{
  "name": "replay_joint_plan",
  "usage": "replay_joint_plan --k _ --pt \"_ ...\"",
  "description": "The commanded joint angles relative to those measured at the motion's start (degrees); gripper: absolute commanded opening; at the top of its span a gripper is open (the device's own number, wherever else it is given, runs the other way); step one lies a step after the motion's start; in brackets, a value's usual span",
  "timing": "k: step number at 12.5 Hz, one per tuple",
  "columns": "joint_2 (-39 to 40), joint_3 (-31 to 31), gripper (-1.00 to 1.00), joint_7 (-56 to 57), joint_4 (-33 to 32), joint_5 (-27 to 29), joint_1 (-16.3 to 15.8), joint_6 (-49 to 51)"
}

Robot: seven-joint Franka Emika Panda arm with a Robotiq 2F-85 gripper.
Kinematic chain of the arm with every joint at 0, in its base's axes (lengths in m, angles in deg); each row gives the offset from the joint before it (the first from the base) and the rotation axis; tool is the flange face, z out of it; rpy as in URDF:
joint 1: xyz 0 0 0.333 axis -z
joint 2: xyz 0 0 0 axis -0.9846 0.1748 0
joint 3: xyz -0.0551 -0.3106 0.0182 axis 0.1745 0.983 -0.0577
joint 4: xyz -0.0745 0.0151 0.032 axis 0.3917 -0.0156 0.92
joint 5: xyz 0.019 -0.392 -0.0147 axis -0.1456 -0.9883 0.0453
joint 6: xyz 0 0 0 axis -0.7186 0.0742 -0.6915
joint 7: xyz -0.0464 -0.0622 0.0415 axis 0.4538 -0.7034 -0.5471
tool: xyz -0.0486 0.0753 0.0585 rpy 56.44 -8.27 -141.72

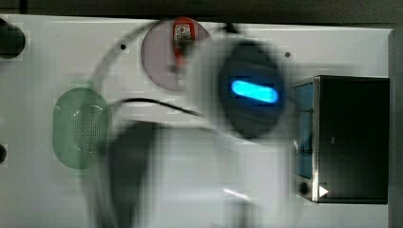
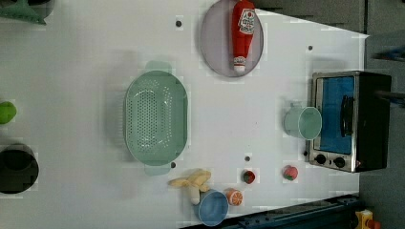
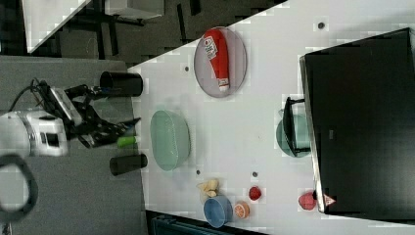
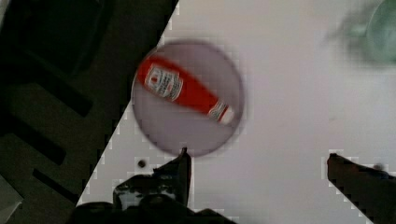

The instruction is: Drag strainer right to left.

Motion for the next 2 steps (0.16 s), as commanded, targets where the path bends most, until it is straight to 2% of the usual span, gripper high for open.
replay_joint_plan --k 1,2 --pt "1.1 3.5 1.00 16.5 -3.4 -4.7 2.5 5.2" --pt "-0.1 3.7 1.00 16.4 -3.4 -5.5 2.5 6.9"
